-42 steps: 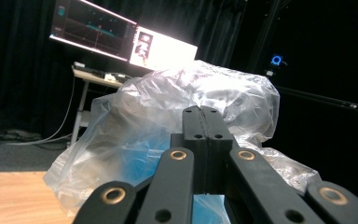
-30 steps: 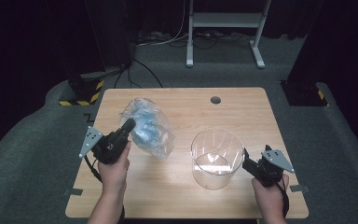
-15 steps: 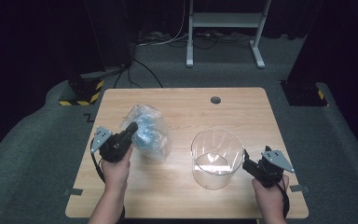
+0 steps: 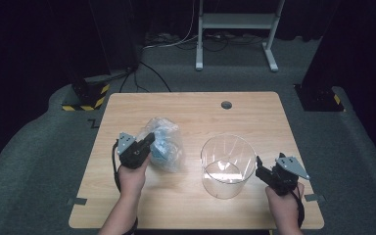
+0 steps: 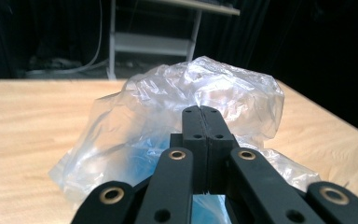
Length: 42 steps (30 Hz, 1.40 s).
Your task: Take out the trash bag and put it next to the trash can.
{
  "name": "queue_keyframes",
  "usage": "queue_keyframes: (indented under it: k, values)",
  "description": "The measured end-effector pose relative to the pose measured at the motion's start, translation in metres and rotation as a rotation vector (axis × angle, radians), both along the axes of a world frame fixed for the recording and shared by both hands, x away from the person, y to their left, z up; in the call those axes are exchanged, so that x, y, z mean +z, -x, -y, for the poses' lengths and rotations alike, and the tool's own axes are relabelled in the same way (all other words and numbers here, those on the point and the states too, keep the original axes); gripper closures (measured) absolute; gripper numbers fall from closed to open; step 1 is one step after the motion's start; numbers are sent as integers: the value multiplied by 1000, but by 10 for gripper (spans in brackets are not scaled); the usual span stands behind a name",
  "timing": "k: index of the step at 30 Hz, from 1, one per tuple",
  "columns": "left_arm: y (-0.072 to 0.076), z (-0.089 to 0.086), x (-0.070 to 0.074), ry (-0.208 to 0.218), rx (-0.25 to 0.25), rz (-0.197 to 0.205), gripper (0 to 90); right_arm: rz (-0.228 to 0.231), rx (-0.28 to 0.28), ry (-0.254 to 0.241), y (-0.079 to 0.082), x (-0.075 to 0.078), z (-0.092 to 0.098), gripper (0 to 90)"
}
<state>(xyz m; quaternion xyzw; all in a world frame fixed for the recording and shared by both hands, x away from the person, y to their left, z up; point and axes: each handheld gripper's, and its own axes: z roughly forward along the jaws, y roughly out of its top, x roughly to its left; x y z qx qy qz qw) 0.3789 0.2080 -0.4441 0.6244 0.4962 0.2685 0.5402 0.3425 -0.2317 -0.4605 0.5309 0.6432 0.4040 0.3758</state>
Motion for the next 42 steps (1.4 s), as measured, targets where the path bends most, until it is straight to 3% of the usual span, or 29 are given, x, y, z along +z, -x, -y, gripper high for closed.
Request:
queue_keyframes:
  k: [3, 10, 14, 19, 21, 23, 26, 28, 32, 36, 39, 42]
  values:
    - [-5, 6, -9, -37, -23, -37, 886, -12, 1, -4, 0, -2, 0, 207]
    - [-12, 11, -24, -63, -37, -117, 829, -26, -4, 12, -1, -5, -4, 207]
    - [-9, 12, -18, -52, -27, -110, 769, -35, -2, 15, 0, -8, -5, 206]
    - [2, 10, 1, -70, -16, -55, 512, -50, -18, 12, -2, -12, -2, 205]
    - [5, 10, 7, -79, 0, -55, 332, -49, -30, 13, -3, -12, 1, 205]
    - [7, 8, 11, -79, -10, -61, 238, -52, -39, 4, -5, -12, 4, 205]
    - [14, 4, 12, -65, -34, -83, 163, -53, -43, 6, -7, -12, 8, 205]
    - [20, 2, 11, -95, -20, -104, 149, -62, -49, 2, -9, -13, 11, 207]
    - [32, -14, 15, -49, 5, -126, 150, -95, -41, 15, -11, -20, 16, 213]
    - [41, -28, 12, -131, -2, -133, 155, -112, -21, 24, -13, -24, 17, 213]
    - [39, -36, -8, -172, -13, -178, 159, -122, 0, 24, -14, -27, 18, 213]
    - [34, -37, -26, -278, -34, -219, 164, -136, 12, 20, -16, -31, 17, 212]
